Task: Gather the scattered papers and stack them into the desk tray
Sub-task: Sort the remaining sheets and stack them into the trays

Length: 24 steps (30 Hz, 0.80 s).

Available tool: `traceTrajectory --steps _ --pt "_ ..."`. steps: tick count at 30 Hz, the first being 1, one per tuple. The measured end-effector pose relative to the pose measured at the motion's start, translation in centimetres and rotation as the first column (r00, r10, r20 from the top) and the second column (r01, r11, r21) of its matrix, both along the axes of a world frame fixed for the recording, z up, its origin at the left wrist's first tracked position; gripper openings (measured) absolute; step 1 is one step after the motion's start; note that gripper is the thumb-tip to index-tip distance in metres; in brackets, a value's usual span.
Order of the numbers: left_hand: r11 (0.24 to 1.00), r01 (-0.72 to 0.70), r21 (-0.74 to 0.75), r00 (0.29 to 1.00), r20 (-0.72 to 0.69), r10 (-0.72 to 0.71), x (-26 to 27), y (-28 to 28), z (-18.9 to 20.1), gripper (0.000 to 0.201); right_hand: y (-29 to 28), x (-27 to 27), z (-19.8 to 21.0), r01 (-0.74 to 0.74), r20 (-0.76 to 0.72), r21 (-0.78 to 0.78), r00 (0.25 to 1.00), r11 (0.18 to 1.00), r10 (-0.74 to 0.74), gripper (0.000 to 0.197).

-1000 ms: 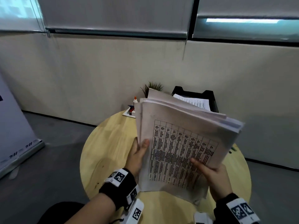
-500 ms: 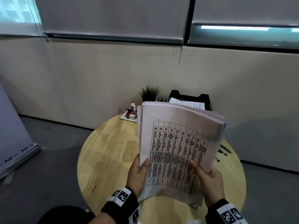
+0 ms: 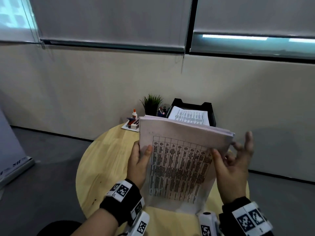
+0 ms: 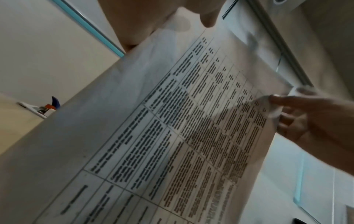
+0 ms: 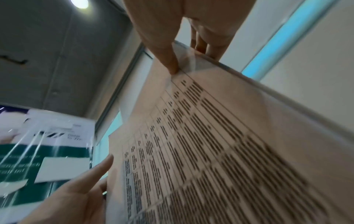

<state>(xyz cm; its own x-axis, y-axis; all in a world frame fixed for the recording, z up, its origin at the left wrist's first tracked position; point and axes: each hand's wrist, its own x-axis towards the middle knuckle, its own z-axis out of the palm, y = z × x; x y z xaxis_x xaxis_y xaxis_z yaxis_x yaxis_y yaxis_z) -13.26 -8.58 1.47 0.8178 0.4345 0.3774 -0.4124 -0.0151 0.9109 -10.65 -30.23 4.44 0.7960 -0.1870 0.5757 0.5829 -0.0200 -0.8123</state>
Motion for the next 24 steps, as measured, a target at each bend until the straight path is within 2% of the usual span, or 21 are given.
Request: traceTrajectory --steps 3,5,7,9,11,12,13,15,16,18,20,22,24 --pt "1.000 0.014 0.014 1.000 0.012 -0.014 0.1 -0.2 0.0 0.028 -0.6 -0.1 1.7 0.145 0.198 -0.311 0.976 0.939 -0.085 0.098" --pt "1.000 0.007 0.020 1.000 0.017 -0.007 0.2 -0.3 -0.4 0.018 -1.0 0.0 2.5 0.223 0.285 -0.488 0.954 0.844 -0.088 0.082" --pt "1.000 -0.015 0.014 1.000 0.024 0.015 0.1 -0.4 -0.5 0.011 -1.2 0.3 2.8 0.279 0.352 -0.562 0.933 0.778 -0.080 0.057" --pt "0.999 -0.048 0.021 0.998 0.041 0.047 -0.1 -0.7 -0.2 0.011 -1.3 0.4 2.7 0.275 0.376 -0.537 0.924 0.798 -0.065 0.046" --pt "0.996 -0.085 0.036 0.995 0.054 0.083 -0.4 -1.0 0.2 0.024 -1.3 0.5 2.5 0.263 0.363 -0.477 0.928 0.839 -0.084 0.048" --pt "0.994 -0.106 0.032 0.993 0.061 0.104 -0.4 -1.0 0.3 0.029 -1.2 0.5 2.5 0.216 0.305 -0.423 0.948 0.880 -0.086 0.052" --pt "0.992 -0.121 0.020 0.991 0.064 0.119 -0.5 -1.0 0.4 0.032 -1.2 0.4 2.4 0.134 0.210 -0.353 0.976 0.926 -0.061 0.059" --pt "0.992 -0.129 -0.002 0.990 0.056 0.129 -0.4 -0.8 0.4 0.030 -1.4 0.6 1.8 -0.118 -0.031 -0.158 0.993 0.980 0.114 0.068" --pt "0.992 -0.129 -0.014 0.990 0.050 0.130 -0.4 -0.7 0.4 0.027 -1.6 0.9 1.1 -0.236 -0.142 -0.069 0.964 0.969 0.224 0.068" --pt "0.992 -0.123 -0.028 0.991 0.043 0.124 -0.5 -0.6 0.6 0.021 -1.4 1.1 -0.7 -0.358 -0.326 -0.049 0.888 0.932 0.324 0.065" --pt "0.993 -0.115 -0.032 0.992 0.056 0.117 -0.5 -0.8 1.1 0.019 -0.8 1.0 -2.1 -0.390 -0.422 -0.058 0.844 0.919 0.332 0.045" --pt "0.990 -0.141 -0.014 0.986 0.090 0.142 -0.5 -1.1 2.0 0.018 -0.1 0.9 -2.2 -0.371 -0.409 0.002 0.847 0.928 0.340 0.022" --pt "0.986 -0.169 -0.006 0.977 0.130 0.169 -0.4 -1.3 2.9 0.014 0.3 1.0 -1.5 -0.353 -0.350 0.072 0.867 0.933 0.355 0.013"
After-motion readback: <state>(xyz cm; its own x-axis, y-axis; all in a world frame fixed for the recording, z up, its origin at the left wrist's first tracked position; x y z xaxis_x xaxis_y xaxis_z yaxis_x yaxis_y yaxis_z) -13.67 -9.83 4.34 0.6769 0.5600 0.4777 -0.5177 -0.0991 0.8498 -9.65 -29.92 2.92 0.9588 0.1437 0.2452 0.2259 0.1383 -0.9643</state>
